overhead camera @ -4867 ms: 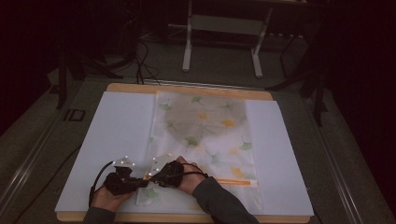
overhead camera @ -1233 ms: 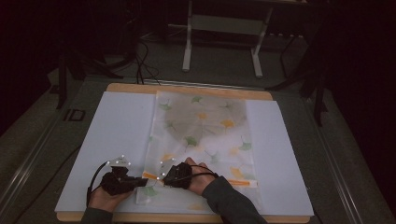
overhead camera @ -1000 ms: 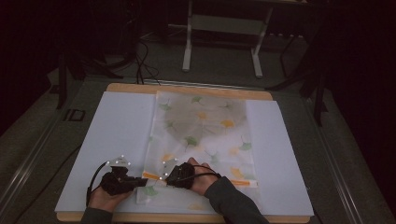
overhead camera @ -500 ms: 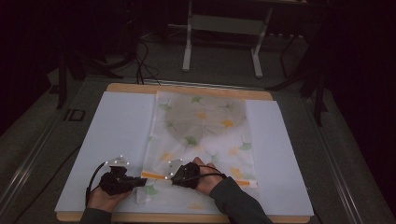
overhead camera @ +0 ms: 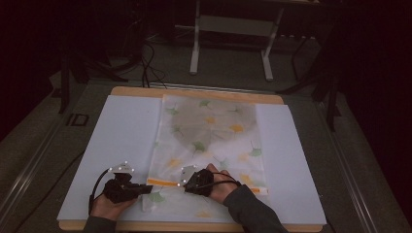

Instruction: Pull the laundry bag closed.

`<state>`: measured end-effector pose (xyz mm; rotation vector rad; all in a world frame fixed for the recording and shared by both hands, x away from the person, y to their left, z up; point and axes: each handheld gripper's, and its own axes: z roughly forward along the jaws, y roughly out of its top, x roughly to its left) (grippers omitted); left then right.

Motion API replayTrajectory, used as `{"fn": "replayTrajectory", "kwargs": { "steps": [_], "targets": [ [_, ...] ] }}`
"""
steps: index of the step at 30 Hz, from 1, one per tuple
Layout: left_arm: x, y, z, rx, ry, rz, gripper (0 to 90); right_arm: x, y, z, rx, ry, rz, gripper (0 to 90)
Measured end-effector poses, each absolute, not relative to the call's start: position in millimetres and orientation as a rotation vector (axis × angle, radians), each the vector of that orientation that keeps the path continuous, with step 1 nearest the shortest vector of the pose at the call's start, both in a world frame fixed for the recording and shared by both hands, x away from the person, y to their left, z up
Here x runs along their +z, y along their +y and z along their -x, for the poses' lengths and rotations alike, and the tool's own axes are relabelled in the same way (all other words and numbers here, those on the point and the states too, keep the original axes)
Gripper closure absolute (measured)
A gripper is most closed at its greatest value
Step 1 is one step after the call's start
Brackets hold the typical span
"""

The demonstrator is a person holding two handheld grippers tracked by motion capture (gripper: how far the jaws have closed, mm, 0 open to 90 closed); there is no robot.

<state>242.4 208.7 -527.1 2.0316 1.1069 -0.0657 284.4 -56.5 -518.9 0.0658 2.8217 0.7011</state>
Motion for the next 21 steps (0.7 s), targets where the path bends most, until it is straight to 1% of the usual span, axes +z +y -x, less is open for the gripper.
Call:
{"fn": "replayTrajectory", "kwargs": {
  "steps": [21],
  "targets": [
    [-527, 209, -242, -0.064, 1.106, -2.032, 88.0, -518, -70, -283, 0.671, 2.808, -0.077, 90.0]
  ]
}}
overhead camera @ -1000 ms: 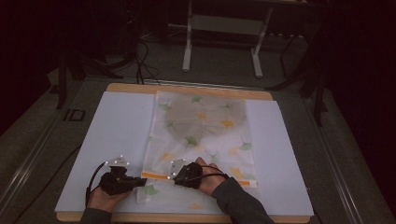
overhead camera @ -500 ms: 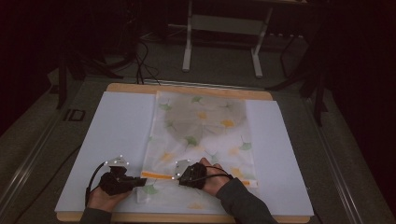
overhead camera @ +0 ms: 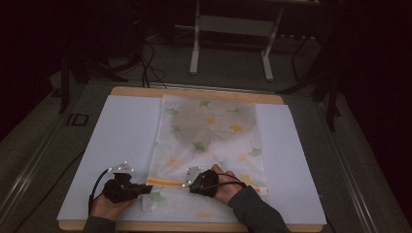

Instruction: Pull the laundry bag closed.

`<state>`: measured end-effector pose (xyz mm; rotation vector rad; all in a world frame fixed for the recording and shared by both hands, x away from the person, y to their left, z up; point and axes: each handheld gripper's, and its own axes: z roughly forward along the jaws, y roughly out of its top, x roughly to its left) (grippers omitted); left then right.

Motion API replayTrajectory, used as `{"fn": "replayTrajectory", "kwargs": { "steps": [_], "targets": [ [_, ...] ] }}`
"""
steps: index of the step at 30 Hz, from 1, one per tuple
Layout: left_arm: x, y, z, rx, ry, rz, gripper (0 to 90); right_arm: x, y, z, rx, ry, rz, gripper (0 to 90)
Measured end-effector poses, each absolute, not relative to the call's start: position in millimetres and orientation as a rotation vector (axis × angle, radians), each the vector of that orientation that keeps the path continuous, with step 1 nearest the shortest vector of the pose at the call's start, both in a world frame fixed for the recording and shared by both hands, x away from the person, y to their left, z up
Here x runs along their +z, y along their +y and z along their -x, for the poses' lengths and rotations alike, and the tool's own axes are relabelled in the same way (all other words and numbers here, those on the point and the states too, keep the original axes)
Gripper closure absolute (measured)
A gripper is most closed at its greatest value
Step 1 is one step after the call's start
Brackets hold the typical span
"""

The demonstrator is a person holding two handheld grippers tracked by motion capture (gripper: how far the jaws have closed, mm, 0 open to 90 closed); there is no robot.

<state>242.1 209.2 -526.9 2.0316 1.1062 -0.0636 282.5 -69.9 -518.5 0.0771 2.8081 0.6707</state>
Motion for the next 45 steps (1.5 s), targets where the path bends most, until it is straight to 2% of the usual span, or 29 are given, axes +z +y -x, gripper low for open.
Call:
{"fn": "replayTrajectory", "kwargs": {
  "steps": [45],
  "targets": [
    [-527, 212, -242, -0.066, 1.117, -2.03, 88.2, -515, -107, -285, 0.539, 2.799, -0.115, 90.0]
  ]
}}
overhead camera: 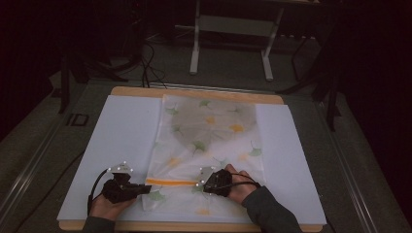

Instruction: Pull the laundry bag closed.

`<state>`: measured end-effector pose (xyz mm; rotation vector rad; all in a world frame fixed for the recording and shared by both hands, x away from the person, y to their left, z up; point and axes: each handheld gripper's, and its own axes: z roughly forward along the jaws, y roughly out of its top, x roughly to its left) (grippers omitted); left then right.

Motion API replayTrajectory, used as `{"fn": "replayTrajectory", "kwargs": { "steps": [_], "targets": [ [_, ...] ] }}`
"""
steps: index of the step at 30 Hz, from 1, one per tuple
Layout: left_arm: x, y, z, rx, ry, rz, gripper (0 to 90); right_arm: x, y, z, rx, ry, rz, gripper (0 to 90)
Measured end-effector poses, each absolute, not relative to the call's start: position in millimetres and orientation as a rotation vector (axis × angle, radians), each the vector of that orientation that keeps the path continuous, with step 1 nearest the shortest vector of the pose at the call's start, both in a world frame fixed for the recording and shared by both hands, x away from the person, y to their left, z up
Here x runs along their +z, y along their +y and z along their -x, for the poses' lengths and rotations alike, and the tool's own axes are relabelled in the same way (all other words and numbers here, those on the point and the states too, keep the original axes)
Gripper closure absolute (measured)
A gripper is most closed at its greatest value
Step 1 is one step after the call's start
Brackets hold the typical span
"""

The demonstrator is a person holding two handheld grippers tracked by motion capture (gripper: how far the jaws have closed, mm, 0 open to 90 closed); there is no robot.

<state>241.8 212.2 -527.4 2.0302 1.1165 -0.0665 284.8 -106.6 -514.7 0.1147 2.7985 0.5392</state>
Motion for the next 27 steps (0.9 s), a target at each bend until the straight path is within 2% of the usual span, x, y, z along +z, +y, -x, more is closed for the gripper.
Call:
{"fn": "replayTrajectory", "kwargs": {
  "steps": [27],
  "targets": [
    [-527, 213, -241, -0.059, 1.117, -2.029, 88.2, -514, -132, -283, 0.508, 2.781, -0.161, 90.0]
  ]
}}
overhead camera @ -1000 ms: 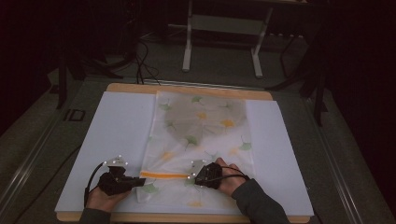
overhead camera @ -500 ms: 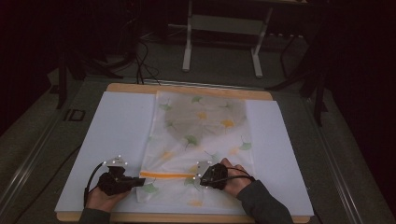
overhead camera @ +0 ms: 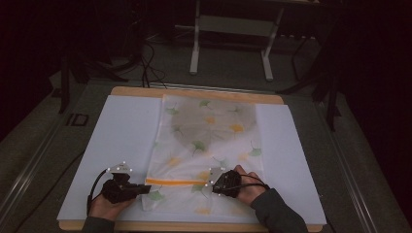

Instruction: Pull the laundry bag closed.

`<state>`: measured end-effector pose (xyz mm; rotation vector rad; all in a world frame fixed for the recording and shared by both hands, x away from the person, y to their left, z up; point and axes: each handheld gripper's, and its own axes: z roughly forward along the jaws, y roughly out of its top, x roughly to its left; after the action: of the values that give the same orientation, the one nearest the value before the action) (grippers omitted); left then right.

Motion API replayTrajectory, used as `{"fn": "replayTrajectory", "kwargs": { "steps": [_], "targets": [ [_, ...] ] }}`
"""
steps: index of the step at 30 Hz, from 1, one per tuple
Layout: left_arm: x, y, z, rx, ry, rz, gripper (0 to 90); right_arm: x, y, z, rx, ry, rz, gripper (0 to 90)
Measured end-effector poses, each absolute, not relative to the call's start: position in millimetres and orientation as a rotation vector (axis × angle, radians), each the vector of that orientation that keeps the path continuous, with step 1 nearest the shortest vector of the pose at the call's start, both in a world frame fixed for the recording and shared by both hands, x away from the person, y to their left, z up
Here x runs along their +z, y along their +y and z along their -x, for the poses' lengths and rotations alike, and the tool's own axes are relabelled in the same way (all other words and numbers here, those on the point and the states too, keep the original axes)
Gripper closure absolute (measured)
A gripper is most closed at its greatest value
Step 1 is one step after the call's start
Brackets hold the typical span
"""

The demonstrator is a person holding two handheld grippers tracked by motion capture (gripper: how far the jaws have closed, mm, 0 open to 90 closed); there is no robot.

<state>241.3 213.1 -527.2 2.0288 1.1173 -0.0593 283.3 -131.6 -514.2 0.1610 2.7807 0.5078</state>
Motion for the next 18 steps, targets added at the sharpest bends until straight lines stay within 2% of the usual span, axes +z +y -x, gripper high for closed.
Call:
{"fn": "replayTrajectory", "kwargs": {
  "steps": [18],
  "targets": [
    [-528, 214, -241, -0.062, 1.121, -2.027, 88.2, -514, -149, -283, 0.498, 2.771, -0.205, 90.0]
  ]
}}
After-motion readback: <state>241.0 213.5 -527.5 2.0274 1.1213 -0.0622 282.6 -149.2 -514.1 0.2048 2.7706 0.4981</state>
